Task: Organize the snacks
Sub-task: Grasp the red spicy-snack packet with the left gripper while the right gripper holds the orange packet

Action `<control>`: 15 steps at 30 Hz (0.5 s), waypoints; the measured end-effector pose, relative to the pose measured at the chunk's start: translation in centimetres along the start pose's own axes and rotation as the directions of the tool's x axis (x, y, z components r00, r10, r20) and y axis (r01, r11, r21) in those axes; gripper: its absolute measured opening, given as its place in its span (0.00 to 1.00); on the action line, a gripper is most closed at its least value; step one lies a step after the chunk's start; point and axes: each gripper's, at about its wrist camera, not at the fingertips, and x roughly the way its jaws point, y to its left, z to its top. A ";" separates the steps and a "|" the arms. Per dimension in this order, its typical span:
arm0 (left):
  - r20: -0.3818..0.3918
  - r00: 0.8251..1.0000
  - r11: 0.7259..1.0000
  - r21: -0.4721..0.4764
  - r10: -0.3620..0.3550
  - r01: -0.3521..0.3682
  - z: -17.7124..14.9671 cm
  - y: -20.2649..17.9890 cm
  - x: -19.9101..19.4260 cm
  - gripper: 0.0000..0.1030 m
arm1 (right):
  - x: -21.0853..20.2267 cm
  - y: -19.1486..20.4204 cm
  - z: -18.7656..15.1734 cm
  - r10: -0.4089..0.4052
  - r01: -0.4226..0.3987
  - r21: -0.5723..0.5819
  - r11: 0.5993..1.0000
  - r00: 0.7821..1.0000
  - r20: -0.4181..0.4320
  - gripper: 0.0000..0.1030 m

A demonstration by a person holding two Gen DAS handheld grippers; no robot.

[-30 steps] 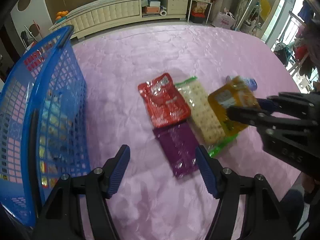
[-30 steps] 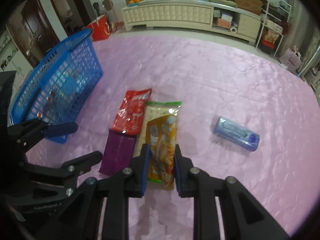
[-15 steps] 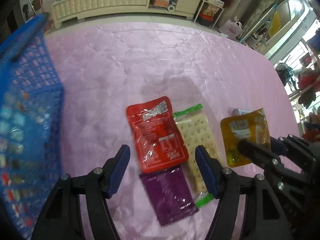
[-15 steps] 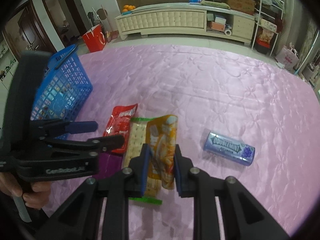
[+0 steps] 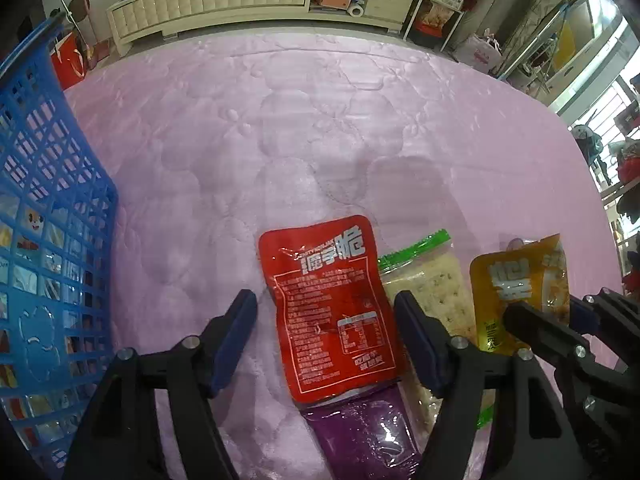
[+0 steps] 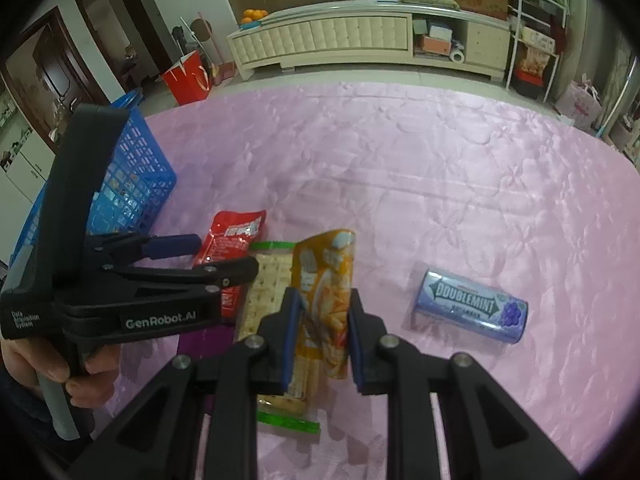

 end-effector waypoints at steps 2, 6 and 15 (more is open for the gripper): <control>0.004 1.000 1.000 0.014 0.005 -0.005 -0.3 0.0 -0.1 0.68 | -0.1 0.0 0.0 0.004 -0.004 0.000 1.000 1.000 -0.002 0.26; -0.011 1.000 1.000 0.025 0.020 -0.020 -1.0 0.3 -1.0 0.63 | -0.3 -0.2 0.2 0.011 -0.011 0.004 1.000 1.000 0.007 0.26; -0.023 1.000 0.999 0.050 0.007 -0.006 -2.0 0.7 -2.0 0.23 | -0.1 -0.2 0.2 0.041 -0.041 0.028 0.999 0.999 0.004 0.26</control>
